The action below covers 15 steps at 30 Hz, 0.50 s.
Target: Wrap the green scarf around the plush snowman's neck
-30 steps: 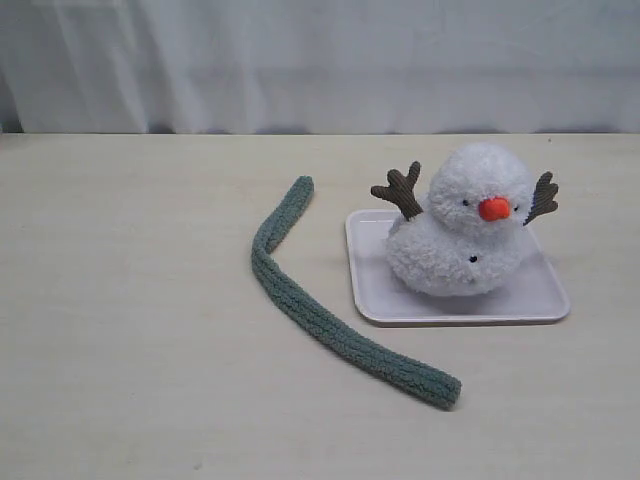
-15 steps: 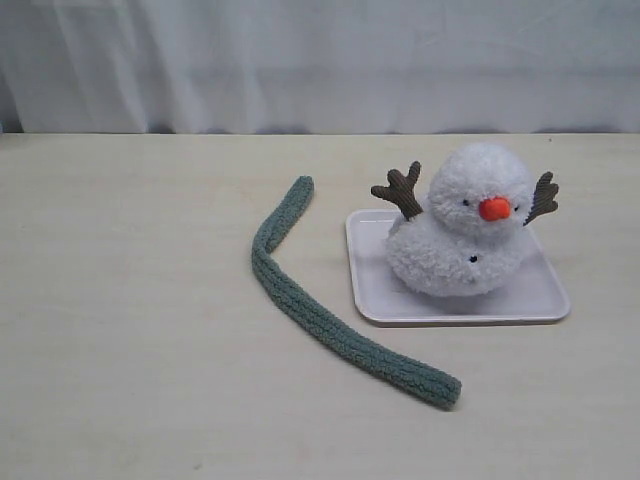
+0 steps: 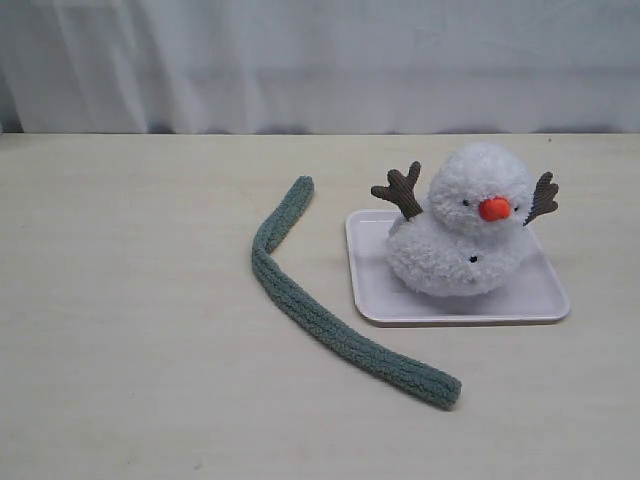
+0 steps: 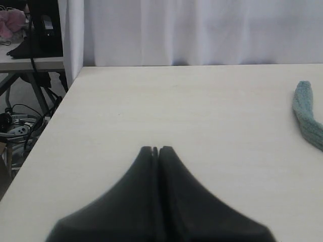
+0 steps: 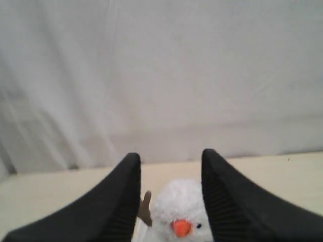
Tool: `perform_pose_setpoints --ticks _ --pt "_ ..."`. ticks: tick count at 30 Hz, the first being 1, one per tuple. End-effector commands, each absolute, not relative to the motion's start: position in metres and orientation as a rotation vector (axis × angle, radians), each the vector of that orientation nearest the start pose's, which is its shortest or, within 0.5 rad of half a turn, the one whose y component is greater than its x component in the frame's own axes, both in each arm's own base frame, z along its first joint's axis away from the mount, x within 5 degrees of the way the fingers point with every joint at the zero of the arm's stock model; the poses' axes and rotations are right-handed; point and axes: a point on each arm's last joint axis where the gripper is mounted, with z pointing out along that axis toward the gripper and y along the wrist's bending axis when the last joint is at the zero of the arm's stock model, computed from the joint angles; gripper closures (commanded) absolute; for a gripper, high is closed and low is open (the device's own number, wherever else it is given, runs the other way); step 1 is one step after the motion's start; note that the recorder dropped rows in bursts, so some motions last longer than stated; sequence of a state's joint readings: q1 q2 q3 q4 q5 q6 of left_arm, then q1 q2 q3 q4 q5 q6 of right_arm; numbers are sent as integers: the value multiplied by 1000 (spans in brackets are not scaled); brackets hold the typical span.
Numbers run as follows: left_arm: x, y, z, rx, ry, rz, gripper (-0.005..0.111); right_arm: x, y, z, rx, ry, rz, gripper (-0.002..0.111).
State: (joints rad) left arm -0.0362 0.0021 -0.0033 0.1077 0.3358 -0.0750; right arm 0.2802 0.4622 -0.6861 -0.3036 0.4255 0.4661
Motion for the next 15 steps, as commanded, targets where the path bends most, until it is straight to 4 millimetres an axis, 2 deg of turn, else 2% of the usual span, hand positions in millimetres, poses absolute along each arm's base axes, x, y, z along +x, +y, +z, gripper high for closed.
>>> perform_pose_setpoints --ticks 1,4,9,12,15 --pt "54 1 184 26 1805 18 107 110 34 393 -198 1825 220 50" --pt "54 1 184 26 1805 18 107 119 53 411 -343 1846 257 41" --pt "54 1 184 26 1805 18 107 143 88 430 -484 1965 263 40" --pt "54 1 184 26 1805 18 107 168 111 426 -560 2134 148 40" --pt "54 1 184 26 1805 18 107 189 143 410 -722 2257 80 40"
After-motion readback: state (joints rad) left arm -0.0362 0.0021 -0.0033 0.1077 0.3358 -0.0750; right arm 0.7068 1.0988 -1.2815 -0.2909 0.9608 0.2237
